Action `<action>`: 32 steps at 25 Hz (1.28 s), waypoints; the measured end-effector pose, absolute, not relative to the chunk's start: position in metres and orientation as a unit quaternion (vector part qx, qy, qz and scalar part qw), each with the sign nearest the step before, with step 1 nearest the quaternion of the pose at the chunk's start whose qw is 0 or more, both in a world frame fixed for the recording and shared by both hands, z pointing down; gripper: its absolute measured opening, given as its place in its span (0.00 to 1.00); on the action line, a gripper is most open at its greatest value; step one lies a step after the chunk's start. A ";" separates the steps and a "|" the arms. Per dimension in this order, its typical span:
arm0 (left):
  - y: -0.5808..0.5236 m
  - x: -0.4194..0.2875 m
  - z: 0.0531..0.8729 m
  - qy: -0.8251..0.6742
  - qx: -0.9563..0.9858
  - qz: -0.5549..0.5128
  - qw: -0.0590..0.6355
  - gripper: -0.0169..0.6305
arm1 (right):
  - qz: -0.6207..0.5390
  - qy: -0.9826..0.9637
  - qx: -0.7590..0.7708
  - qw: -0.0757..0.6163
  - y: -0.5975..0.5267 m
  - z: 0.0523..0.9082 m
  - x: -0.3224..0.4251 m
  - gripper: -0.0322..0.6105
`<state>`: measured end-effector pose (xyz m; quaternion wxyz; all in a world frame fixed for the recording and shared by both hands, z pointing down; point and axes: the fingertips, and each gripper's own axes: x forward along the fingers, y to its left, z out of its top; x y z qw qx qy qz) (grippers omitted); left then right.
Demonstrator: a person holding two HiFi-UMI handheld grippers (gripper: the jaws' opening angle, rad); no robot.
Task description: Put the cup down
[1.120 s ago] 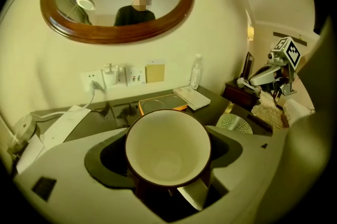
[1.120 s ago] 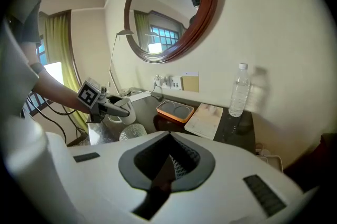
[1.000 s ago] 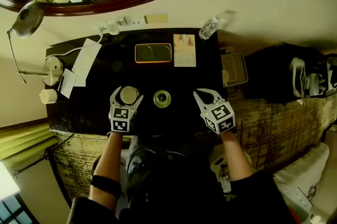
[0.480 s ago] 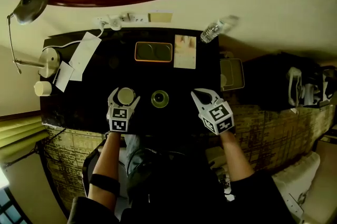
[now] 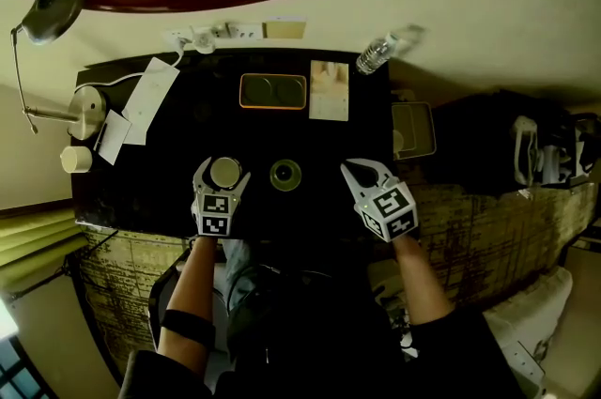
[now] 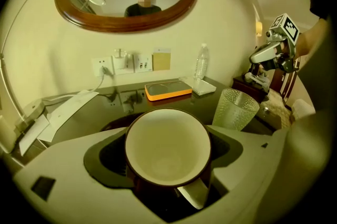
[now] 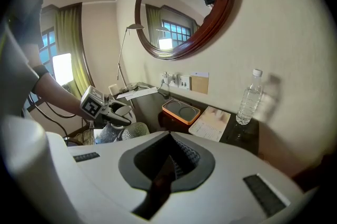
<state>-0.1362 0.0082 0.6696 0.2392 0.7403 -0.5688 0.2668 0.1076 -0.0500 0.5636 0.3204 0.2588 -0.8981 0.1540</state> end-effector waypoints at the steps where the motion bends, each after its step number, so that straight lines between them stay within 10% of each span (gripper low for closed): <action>1: 0.008 -0.136 0.670 -0.566 0.742 0.271 0.237 0.66 | 0.152 -0.898 0.260 0.320 -0.050 0.565 0.108 0.05; 23: 0.009 -0.175 0.541 -0.583 0.754 0.216 0.210 0.72 | 0.165 -0.905 0.286 0.267 -0.067 0.535 0.088 0.05; 32: 0.000 -0.176 0.503 -0.568 0.778 0.205 0.175 0.40 | 0.162 -0.903 0.310 0.249 -0.072 0.514 0.089 0.05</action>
